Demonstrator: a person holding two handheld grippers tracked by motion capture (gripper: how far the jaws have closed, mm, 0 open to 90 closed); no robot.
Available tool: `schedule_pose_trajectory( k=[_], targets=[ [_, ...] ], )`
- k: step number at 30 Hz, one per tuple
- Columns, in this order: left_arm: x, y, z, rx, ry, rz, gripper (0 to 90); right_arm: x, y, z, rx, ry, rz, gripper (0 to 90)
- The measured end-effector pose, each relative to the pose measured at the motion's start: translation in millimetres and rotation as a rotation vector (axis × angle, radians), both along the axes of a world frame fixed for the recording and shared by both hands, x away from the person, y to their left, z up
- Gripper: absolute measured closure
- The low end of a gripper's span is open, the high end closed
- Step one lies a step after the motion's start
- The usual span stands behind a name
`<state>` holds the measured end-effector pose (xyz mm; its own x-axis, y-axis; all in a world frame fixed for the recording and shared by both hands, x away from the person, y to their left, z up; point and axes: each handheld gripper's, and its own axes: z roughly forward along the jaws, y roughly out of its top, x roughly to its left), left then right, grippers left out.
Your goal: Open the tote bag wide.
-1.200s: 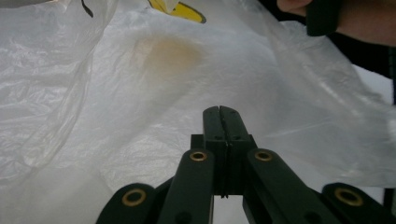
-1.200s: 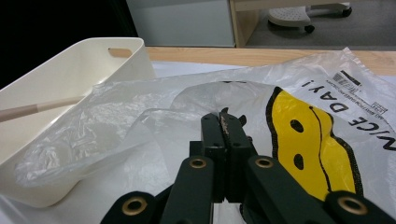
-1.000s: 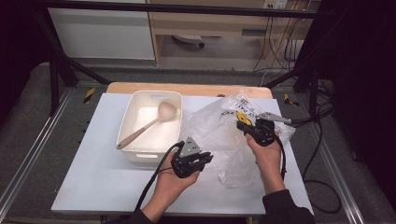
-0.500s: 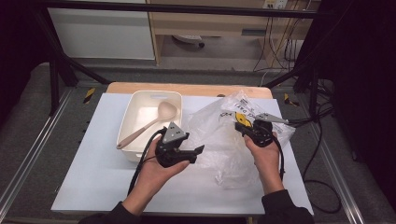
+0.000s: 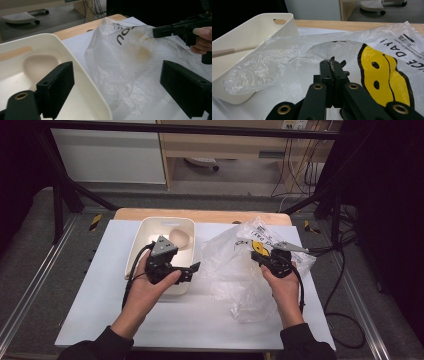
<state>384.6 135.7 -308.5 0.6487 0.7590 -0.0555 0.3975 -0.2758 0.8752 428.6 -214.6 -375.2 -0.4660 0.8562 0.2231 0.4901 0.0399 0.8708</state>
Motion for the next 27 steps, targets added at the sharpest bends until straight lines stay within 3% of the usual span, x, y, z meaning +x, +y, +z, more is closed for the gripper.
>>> schedule_pose_trajectory(
  k=[10, 17, 27],
  targets=[
    [11.2, 40.0, 11.2, 0.040, -0.005, 0.046, 9.0, 0.1, 1.1, -0.9, -0.005, 0.004, 0.001, 90.0],
    [20.8, 61.3, 7.2, 0.052, 0.014, 0.088, 7.8, -0.5, 2.5, -0.7, -0.006, 0.003, 0.008, 90.0],
    [32.8, 82.2, -3.1, 0.036, 0.036, 0.140, 8.1, -0.2, 2.1, -1.4, -0.004, 0.005, 0.008, 90.0]
  ],
)
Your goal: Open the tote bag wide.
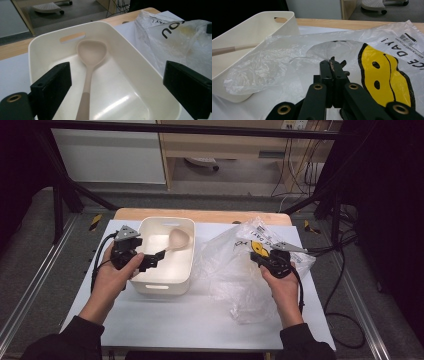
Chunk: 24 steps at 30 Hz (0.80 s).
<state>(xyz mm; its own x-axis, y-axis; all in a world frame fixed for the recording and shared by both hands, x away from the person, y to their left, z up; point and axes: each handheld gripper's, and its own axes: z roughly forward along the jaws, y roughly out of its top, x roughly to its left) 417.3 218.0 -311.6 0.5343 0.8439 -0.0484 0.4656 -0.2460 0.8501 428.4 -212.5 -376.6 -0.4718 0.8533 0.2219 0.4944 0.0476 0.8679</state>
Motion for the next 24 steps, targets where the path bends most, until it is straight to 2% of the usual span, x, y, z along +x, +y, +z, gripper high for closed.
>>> schedule_pose_trajectory(
  k=[11, 17, 24],
  targets=[
    [13.3, 15.4, -4.8, -0.010, 0.010, 0.040, 8.7, 0.4, 1.6, -1.2, -0.007, 0.003, 0.010, 90.0],
    [18.0, 19.1, -10.9, -0.009, 0.044, 0.025, 8.6, 0.3, 4.1, -2.8, -0.015, 0.006, 0.016, 90.0],
    [22.4, 22.1, -20.7, -0.002, 0.083, 0.037, 10.6, 0.8, 4.7, -3.6, -0.017, 0.011, 0.020, 90.0]
  ],
)
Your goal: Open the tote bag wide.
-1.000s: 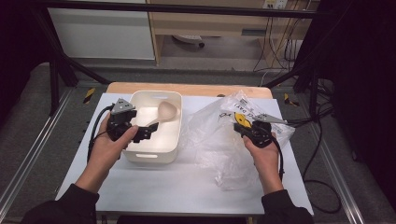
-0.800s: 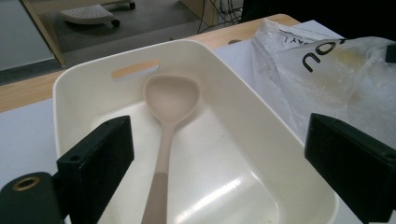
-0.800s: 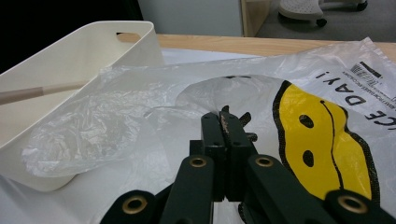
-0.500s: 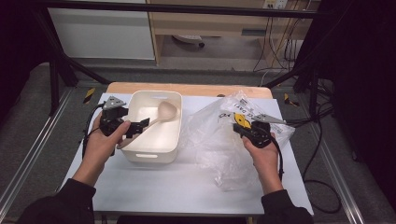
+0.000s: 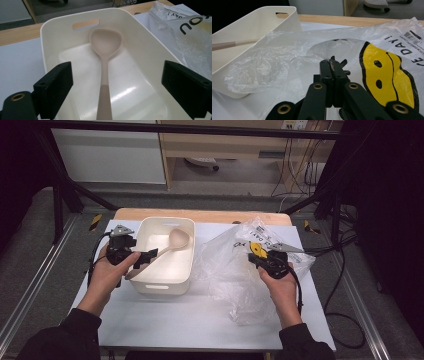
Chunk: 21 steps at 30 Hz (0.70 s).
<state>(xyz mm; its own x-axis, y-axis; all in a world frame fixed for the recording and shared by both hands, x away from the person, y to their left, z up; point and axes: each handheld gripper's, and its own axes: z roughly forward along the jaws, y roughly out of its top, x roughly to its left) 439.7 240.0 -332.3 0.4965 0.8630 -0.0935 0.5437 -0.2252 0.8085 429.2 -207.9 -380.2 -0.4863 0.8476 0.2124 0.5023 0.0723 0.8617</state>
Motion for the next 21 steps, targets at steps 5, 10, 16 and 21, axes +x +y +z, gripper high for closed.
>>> schedule_pose_trajectory(
  k=[5, 10, 16, 21],
  targets=[
    [2.2, 1.0, -4.2, 0.022, 0.034, 0.000, 14.2, 0.6, -0.9, -0.3, -0.001, -0.002, 0.000, 90.0],
    [2.2, 3.8, -10.4, 0.057, 0.062, -0.007, 19.9, 0.5, -1.3, -0.2, 0.001, -0.001, 0.000, 90.0],
    [1.3, 7.3, -20.5, 0.052, 0.079, -0.018, 31.6, 0.5, -0.9, -0.3, -0.003, 0.000, 0.003, 90.0],
    [1.6, 6.5, -28.3, 0.059, 0.093, -0.026, 38.3, 0.5, -0.8, -0.3, -0.003, 0.001, 0.003, 90.0]
  ],
)
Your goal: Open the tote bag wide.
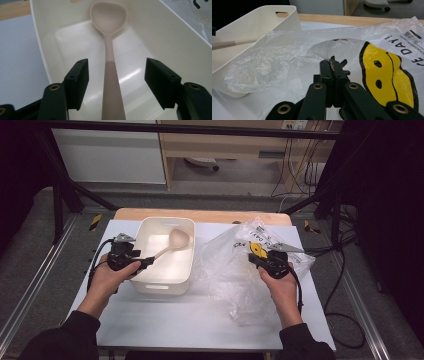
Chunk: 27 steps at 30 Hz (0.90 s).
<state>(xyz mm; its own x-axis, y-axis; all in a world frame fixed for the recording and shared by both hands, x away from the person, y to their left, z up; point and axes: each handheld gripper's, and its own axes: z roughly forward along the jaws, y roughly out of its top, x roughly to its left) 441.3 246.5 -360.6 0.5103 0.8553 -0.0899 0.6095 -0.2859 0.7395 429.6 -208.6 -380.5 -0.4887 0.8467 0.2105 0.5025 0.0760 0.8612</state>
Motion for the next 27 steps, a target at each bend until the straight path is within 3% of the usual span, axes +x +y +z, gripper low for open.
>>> schedule_pose_trajectory(
  k=[8, 14, 27],
  targets=[
    [3.2, 1.9, -10.0, -0.005, 0.044, -0.011, 48.8, 0.1, 0.7, -0.4, -0.002, 0.003, 0.005, 90.0],
    [3.5, 2.8, -12.3, -0.006, 0.051, -0.016, 55.7, 0.2, 0.7, -0.5, -0.003, 0.005, 0.006, 90.0],
    [6.2, 6.1, -19.4, 0.013, 0.084, -0.012, 59.4, -0.1, 1.2, -0.4, -0.009, 0.006, 0.011, 90.0]
  ],
)
